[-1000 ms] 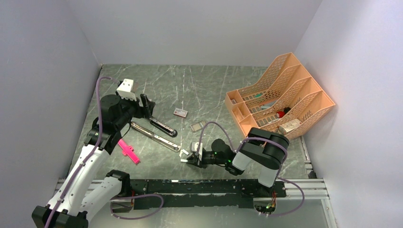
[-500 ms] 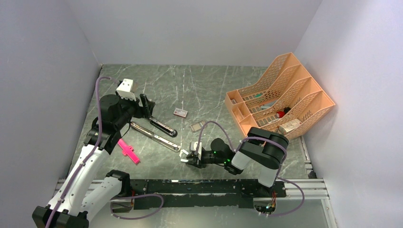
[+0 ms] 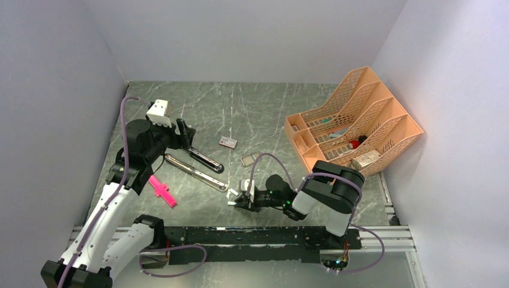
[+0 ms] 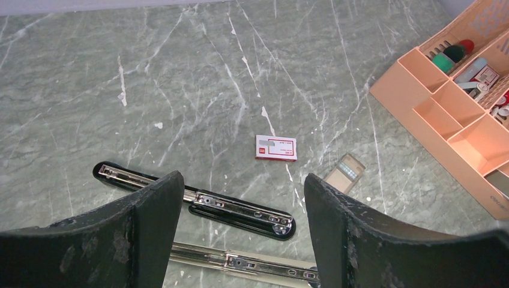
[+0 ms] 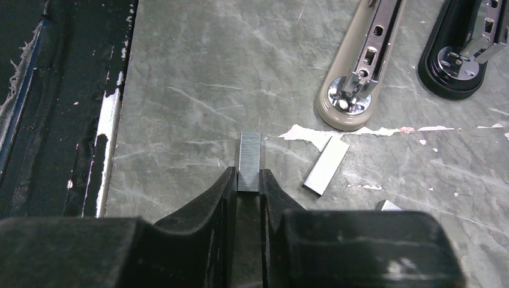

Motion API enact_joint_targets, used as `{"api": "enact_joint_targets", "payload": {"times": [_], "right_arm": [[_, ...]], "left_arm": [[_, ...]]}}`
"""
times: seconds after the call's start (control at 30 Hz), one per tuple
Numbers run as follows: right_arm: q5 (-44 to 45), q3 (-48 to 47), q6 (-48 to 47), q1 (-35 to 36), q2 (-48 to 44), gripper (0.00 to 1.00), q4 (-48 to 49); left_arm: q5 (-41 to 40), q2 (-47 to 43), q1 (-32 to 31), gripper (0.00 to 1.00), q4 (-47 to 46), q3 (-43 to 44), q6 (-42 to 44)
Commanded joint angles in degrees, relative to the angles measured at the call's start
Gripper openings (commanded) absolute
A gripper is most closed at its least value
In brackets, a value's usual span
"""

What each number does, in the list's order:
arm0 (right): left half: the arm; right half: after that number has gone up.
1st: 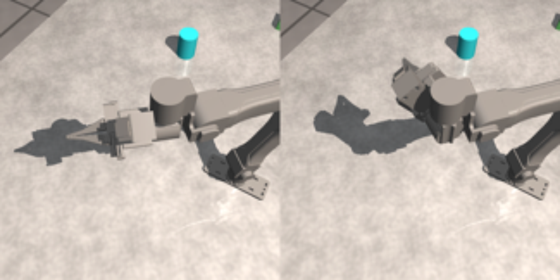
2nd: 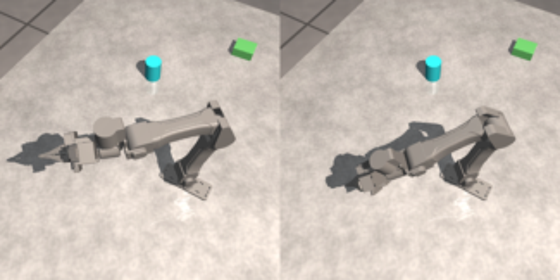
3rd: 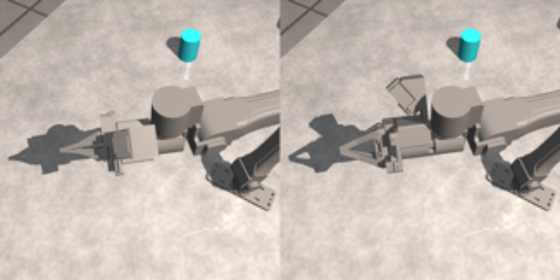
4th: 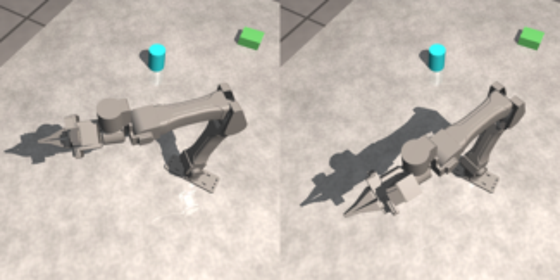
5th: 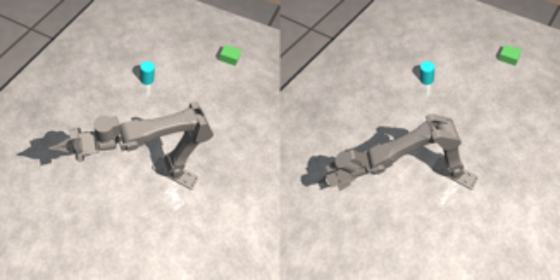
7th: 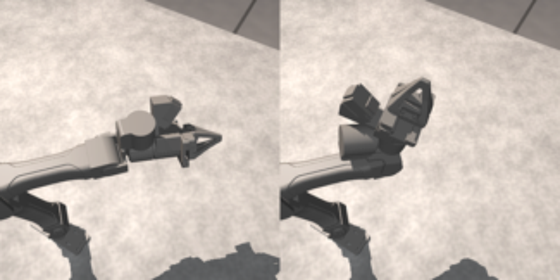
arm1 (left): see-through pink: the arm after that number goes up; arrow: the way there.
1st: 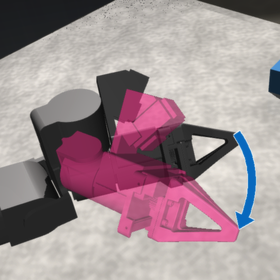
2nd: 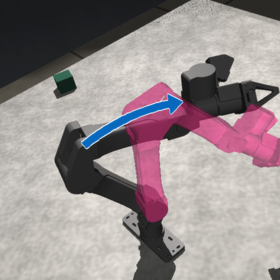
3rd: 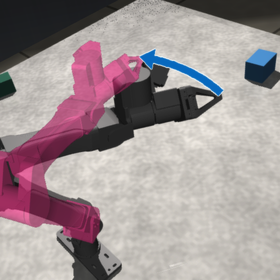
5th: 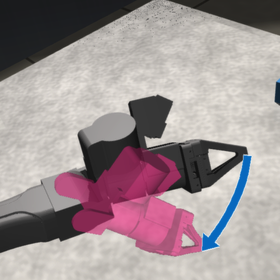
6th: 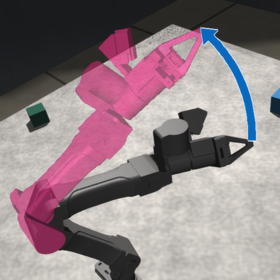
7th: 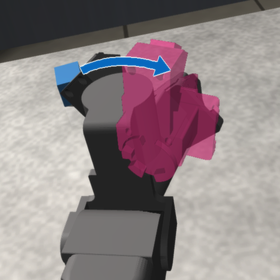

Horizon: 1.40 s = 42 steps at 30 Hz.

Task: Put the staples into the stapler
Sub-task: Pick up the staple from the center of the board.

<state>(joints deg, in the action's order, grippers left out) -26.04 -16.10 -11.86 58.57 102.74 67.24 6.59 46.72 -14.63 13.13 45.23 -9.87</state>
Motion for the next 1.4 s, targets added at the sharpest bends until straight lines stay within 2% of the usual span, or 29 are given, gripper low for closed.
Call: {"api": "enact_joint_targets", "payload": {"times": [0.0, 0.1, 0.23, 0.47, 0.6, 0.67, 0.83, 1.07, 1.23, 1.37], "right_arm": [[1.8, 0.6, -0.6, 0.2, 1.1, 0.12, -6.1], [2.0, 0.6, 0.4, 0.2, -0.2, 0.05, -5.3], [2.7, 0.2, 2.0, 0.3, -3.3, 0.00, -4.3], [5.2, -1.0, 3.1, 0.2, -13.3, 0.00, -7.7], [8.1, -1.1, 3.2, 0.2, -21.2, 0.00, -11.6], [11.0, -0.2, 3.8, 0.2, -25.0, 0.00, -11.6], [18.8, 0.5, 3.6, 0.2, -34.1, 0.00, -17.8], [24.1, 1.9, 4.4, 0.2, -45.0, 0.00, -26.6], [27.6, 1.8, 6.9, 0.2, -47.3, 0.00, -30.1], [31.1, 0.8, 7.6, 0.2, -46.3, 0.00, -31.1]], "left_arm": [[1.1, -0.5, 0.7, 0.77, -1.5, -0.6, -0.1], [1.2, -0.6, 1.0, 0.77, -1.4, -0.5, -0.8], [1.1, -1.0, 1.4, 0.77, -1.2, -0.4, -2.6], [-0.2, -2.8, 1.4, 0.78, -0.3, -2.0, -8.7], [-2.2, -2.0, 1.4, 0.88, 1.7, -3.0, -14.9], [-2.9, -0.5, 1.4, 0.89, 3.5, -2.5, -17.1], [-5.0, 4.2, 1.4, 0.86, 4.6, -2.9, -21.1], [-16.1, 9.8, 1.5, 0.81, 5.7, -7.4, -30.1], [-20.0, 11.2, 1.5, 0.82, 4.6, -9.9, -32.9], [-19.8, 10.8, 1.5, 0.82, 3.1, -11.8, -33.1]]}}
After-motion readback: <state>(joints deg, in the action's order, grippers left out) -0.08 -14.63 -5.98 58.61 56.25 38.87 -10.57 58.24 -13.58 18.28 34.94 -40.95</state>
